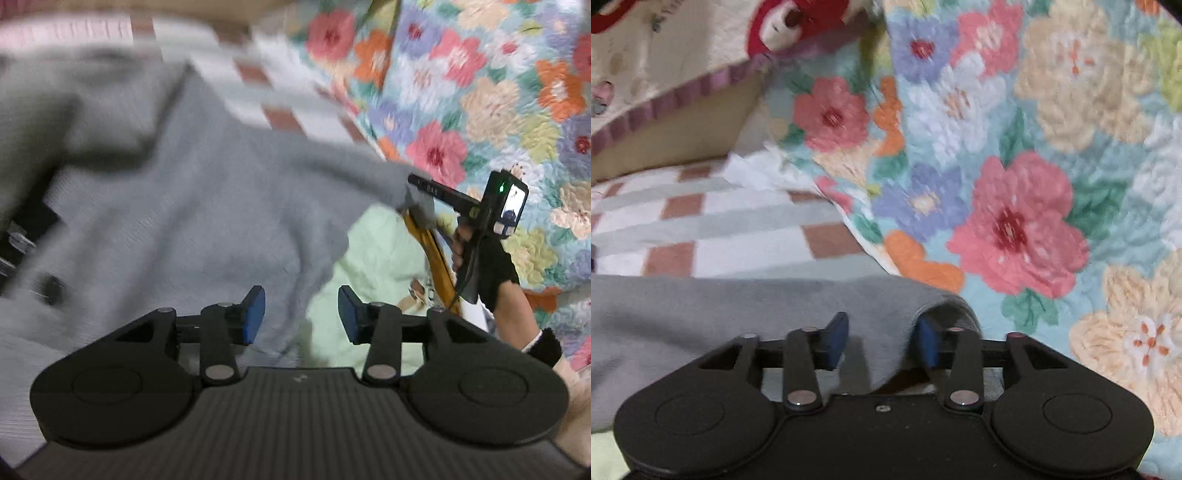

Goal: Fold clothes

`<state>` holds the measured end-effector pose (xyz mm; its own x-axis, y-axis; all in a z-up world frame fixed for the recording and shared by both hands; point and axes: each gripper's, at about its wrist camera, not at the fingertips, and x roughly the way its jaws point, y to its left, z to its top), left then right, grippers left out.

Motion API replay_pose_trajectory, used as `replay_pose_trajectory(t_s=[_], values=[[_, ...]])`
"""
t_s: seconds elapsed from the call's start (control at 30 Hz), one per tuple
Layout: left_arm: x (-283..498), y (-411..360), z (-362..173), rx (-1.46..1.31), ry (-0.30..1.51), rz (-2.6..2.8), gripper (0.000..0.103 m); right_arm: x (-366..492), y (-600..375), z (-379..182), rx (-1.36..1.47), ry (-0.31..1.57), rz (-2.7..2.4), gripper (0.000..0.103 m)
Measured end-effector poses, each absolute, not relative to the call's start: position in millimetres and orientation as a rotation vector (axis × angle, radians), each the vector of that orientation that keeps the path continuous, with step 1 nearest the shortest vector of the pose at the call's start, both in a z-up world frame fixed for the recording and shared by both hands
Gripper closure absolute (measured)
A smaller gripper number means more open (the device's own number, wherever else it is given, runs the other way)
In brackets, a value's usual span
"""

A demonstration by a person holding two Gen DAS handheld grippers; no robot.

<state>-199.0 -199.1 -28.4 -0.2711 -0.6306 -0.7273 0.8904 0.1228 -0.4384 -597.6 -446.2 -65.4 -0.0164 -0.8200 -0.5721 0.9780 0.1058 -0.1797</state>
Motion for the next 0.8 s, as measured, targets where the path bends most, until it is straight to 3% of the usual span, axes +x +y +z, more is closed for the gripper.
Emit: replay_pose_trajectory(t_s=[0.27, 0.57, 0.6, 0.67, 0.8], values=[[-141.7, -158.9, -17.9, 0.284, 0.973, -1.235, 0.048, -513.7, -417.0, -28.3, 0.304, 0.523, -1.038, 0.051], [-26.0, -159.4, -21.0, 0.337, 0.873, -1.005, 0.048, -328.9, -395.0, 48.3, 0.088, 0.661, -0.436, 0.051], [-25.1, -161.5, -25.9, 0.347, 0.875, -1.003, 0.046, -306.7, -395.7, 62.2, 0.110, 0.672, -0.341, 0.051], [-23.4, -165.7, -35.6, 0.365, 0.878, -1.000, 0.032, -263.7, -398.2, 84.6, 0.190, 0.700, -0.132, 0.050], [-19.8, -174.0, -55.2, 0.402, 0.884, -0.992, 0.032, -207.4, -397.9, 71.5, 0.346, 0.846, -0.062, 0.051]])
